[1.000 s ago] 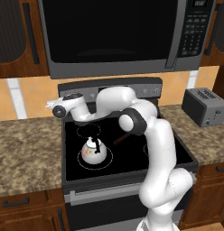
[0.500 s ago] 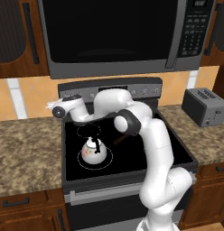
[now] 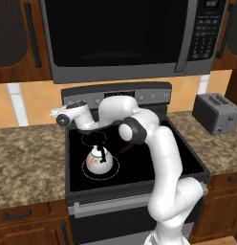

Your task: Pick the kettle from the counter and place it on a stove burner. Then turn the burner on.

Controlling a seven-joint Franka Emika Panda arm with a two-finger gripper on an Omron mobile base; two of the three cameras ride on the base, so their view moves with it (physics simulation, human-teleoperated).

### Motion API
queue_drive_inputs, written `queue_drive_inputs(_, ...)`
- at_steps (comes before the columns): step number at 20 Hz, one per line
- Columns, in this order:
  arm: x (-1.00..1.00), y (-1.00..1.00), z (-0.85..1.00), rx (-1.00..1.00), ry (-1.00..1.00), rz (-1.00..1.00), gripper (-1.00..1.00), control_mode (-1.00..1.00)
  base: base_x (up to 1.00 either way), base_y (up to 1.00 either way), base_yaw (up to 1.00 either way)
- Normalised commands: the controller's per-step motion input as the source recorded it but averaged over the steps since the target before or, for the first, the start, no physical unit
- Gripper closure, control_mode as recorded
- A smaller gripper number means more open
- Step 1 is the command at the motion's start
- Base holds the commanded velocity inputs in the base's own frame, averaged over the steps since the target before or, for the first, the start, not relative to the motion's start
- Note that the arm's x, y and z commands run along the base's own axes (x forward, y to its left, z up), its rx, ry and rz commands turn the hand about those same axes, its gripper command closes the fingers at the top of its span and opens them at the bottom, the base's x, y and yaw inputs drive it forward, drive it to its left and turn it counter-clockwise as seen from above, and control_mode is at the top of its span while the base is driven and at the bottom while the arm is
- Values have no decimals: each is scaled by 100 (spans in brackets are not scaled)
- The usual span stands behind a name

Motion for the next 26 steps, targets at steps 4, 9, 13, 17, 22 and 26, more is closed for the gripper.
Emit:
queue_drive_inputs(4,17,-2,0,0,0,0,-100,-100,0,0,0)
queue_drive_inputs(9,1,-9,4,0,0,0,-100,-100,0,0,0)
queue_drive_inputs(13,3,0,4,0,0,0,-100,-100,0,0,0)
queue_drive_inputs(17,26,0,0,0,0,0,-100,-100,0,0,0)
queue_drive_inputs(22,20,-1,0,0,0,0,-100,-100,0,0,0)
queue_drive_inputs(26,11,-2,-2,0,0,0,-100,-100,0,0,0)
